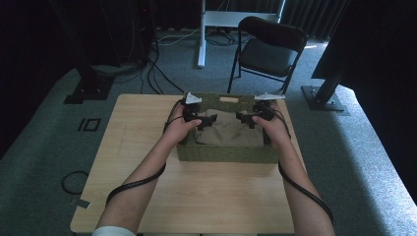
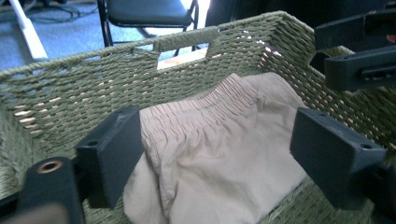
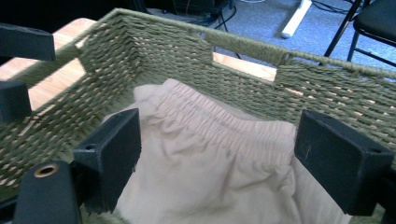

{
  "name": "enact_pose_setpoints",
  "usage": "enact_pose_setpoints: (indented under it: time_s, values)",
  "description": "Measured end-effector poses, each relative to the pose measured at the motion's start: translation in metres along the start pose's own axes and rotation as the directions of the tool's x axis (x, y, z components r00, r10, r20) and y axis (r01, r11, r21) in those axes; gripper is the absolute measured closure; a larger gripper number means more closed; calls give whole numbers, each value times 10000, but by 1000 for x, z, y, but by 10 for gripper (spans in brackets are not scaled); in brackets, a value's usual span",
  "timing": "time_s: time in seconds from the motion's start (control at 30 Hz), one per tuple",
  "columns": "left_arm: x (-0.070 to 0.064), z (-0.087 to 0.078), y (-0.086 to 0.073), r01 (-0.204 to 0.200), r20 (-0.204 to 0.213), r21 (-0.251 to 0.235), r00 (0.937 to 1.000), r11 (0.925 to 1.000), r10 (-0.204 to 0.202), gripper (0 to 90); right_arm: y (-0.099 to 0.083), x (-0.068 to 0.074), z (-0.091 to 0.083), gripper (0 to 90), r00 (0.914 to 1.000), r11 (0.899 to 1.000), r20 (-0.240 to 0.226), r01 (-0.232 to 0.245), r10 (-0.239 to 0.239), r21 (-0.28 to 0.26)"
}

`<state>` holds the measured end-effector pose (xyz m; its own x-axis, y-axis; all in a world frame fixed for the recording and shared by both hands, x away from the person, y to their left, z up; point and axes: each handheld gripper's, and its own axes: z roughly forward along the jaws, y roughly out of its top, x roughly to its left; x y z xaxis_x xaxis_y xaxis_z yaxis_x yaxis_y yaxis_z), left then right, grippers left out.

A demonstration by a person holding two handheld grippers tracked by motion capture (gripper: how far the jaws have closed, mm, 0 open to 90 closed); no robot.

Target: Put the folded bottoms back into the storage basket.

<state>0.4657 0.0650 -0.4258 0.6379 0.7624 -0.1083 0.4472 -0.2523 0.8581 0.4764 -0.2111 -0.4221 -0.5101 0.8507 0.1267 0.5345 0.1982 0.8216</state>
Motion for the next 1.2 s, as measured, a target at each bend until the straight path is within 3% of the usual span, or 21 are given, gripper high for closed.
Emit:
enact_pose_setpoints:
  time_s: [0.23, 0.37, 0.5, 0.87, 1.2]
  values:
    - [-8, -15, -4, 126, 136, -52, 9998, 9999, -126, 179, -3, 6, -15, 145, 10000, 9994, 21, -90, 91, -342]
    - [-12, -23, -5, -175, -88, -14, 9998, 9998, 175, 179, -6, 10, -25, 144, 9999, 9991, -102, 133, -138, -414]
    - [-21, -36, -8, -27, 258, 58, 9997, 10000, 25, 178, -10, 15, -35, 141, 9992, 9978, -242, 295, -310, -600]
    - [-40, -61, -10, -547, 296, -288, 9980, 9981, 556, 178, -21, 30, -61, 143, 9970, 9933, -289, 689, -718, -933]
    - [-49, -73, -29, -409, 524, -251, 9977, 9988, 422, 178, -36, 39, -80, 143, 9949, 9898, -409, 876, -927, -1121]
